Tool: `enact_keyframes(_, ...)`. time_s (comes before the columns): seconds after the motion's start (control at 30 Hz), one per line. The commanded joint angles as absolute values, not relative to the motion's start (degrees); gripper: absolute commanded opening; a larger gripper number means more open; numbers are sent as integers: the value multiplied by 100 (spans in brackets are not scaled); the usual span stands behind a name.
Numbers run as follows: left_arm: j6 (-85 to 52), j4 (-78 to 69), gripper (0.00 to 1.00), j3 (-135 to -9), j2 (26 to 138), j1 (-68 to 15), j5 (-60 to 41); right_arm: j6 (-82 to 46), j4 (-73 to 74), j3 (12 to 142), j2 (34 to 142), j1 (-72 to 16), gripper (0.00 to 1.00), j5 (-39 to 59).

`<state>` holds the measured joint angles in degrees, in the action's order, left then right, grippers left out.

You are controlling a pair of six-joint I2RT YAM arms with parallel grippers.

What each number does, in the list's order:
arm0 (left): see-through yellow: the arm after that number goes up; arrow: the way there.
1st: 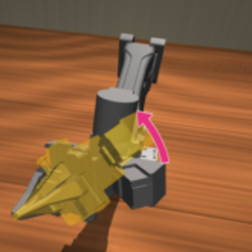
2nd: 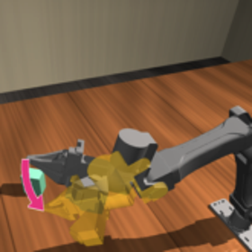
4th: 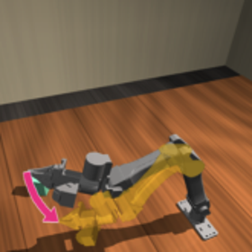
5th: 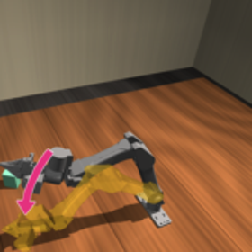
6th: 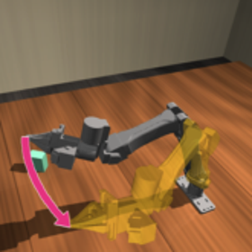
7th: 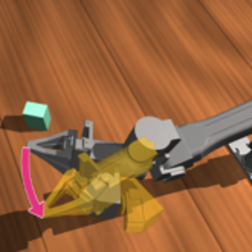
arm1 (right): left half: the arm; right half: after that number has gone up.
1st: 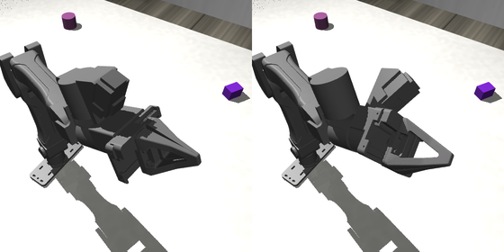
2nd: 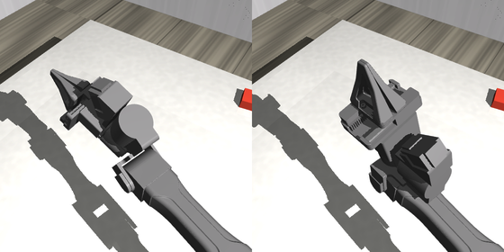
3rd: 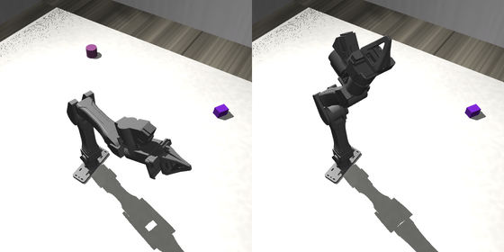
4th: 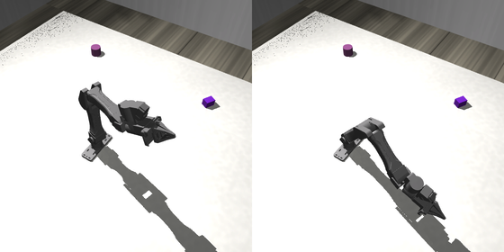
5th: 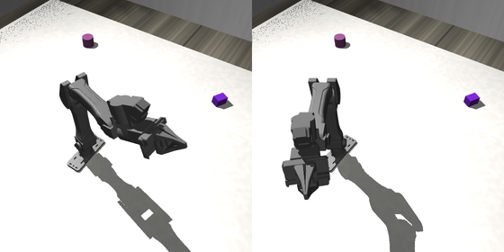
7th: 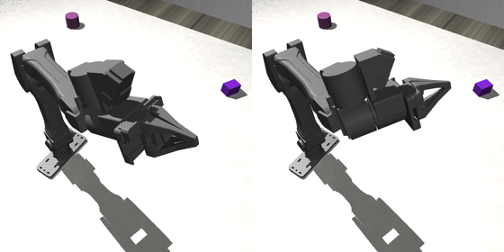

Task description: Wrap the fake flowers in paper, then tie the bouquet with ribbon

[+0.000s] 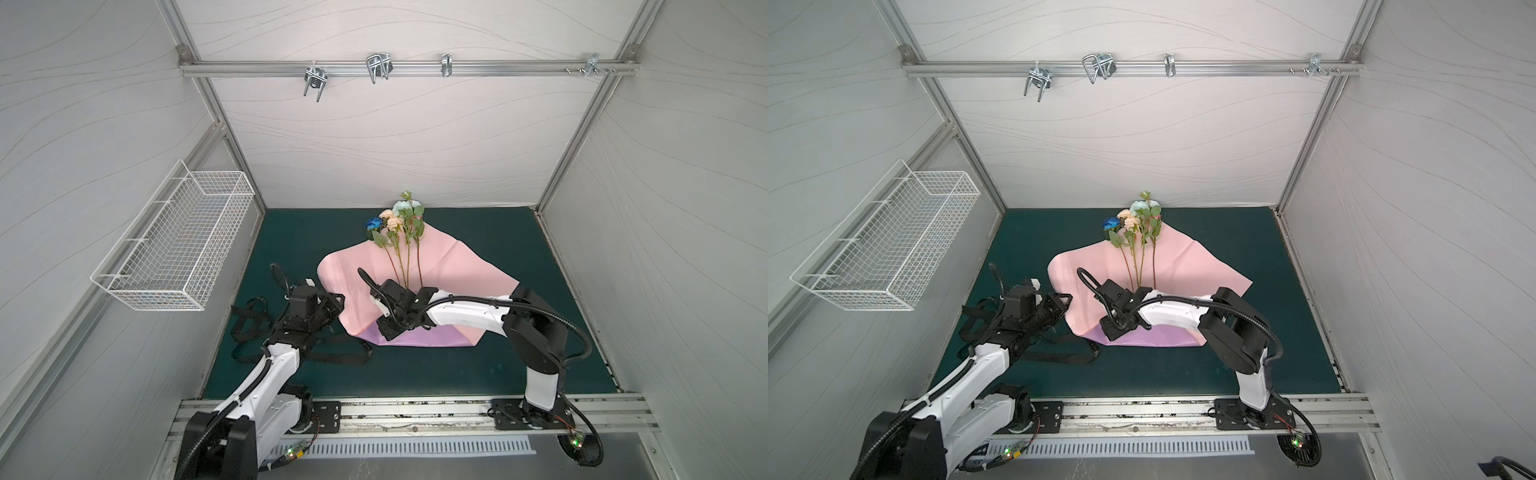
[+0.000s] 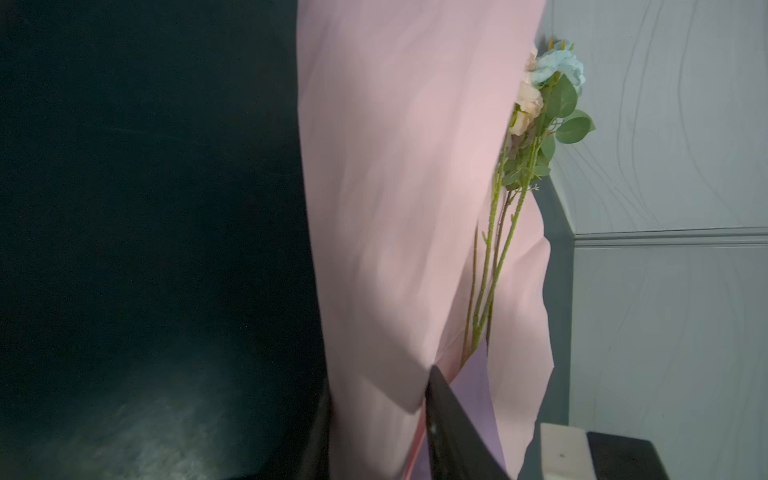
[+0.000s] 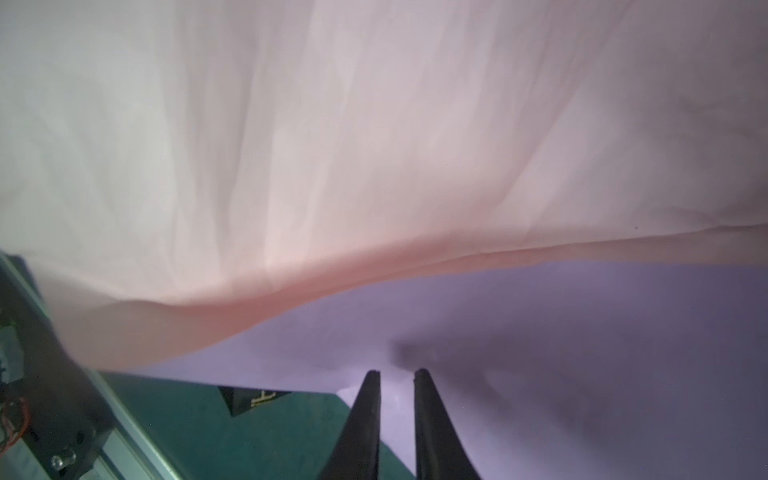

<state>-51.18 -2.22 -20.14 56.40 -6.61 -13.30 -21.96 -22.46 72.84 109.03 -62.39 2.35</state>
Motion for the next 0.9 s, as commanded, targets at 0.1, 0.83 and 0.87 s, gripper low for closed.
enact_keyframes(0.1,-5063,-468,12,-2379,5891,-630,-1659,-2193,-2429,7484,11201,-6266,15,245)
enact_keyframes(0.83,-5104,-222,0,-3299,6335,-967,-1995,-2664,-2469,7456,10918,-5937,20,873)
enact_keyframes(0.87,-5060,-174,0,-3408,6392,-1090,-1946,-2716,-2422,7433,10894,-5864,20,963)
